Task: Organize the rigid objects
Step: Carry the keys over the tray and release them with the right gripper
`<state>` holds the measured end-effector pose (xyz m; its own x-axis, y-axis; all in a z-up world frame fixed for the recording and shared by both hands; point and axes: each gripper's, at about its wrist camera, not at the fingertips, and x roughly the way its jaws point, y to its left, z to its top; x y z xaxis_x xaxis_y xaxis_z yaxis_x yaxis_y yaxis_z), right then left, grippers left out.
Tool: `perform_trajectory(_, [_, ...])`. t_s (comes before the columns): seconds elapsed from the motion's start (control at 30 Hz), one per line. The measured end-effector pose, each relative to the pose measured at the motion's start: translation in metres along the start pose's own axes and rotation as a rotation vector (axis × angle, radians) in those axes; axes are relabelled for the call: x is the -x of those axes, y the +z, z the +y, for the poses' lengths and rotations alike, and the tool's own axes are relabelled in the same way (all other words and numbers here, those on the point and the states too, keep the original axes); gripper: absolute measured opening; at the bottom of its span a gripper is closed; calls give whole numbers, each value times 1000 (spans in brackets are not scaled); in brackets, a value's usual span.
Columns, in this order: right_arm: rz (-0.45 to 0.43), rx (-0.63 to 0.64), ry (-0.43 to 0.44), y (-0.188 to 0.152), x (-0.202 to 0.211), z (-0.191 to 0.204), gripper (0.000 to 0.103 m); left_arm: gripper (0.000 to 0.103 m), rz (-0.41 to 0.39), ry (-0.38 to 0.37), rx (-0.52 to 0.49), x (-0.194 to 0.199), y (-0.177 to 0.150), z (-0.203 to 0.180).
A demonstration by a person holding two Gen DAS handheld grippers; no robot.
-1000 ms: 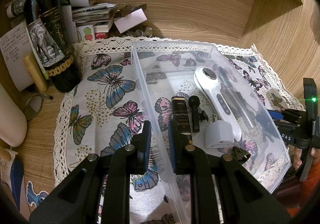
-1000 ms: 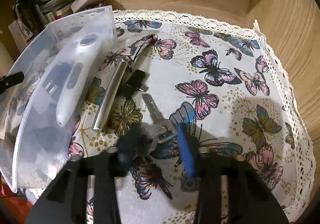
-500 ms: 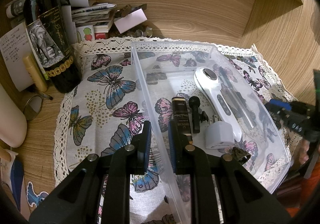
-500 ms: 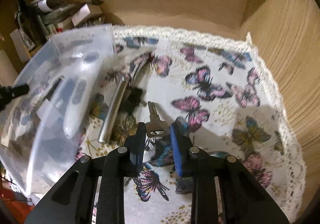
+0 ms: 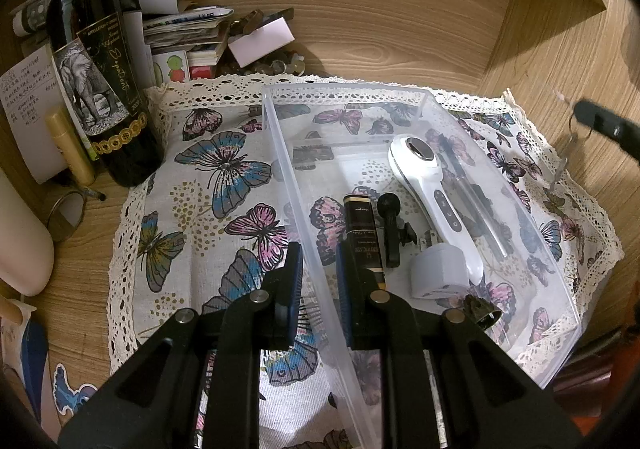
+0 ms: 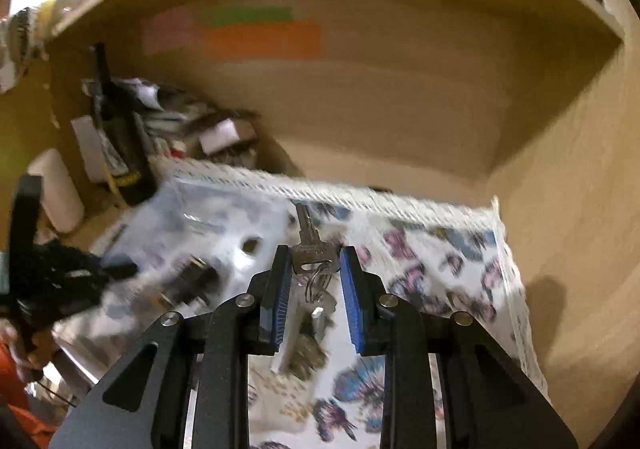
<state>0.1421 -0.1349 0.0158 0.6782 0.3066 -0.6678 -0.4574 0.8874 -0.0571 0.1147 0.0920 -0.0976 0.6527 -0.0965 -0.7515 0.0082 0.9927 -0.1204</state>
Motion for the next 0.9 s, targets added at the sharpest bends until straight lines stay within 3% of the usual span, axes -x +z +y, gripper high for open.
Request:
perform_trajectory(0.17, [-36, 53, 77, 11, -1, 30, 23, 17, 0, 0, 0, 0, 0, 0])
perform_trajectory(0.37, [-22, 87, 145, 12, -15, 56, 23, 17, 1, 0, -6, 0, 1, 1])
perform_trajectory(0.9, [191, 144, 190, -7, -84, 83, 23, 17, 2, -3, -4, 0, 1, 1])
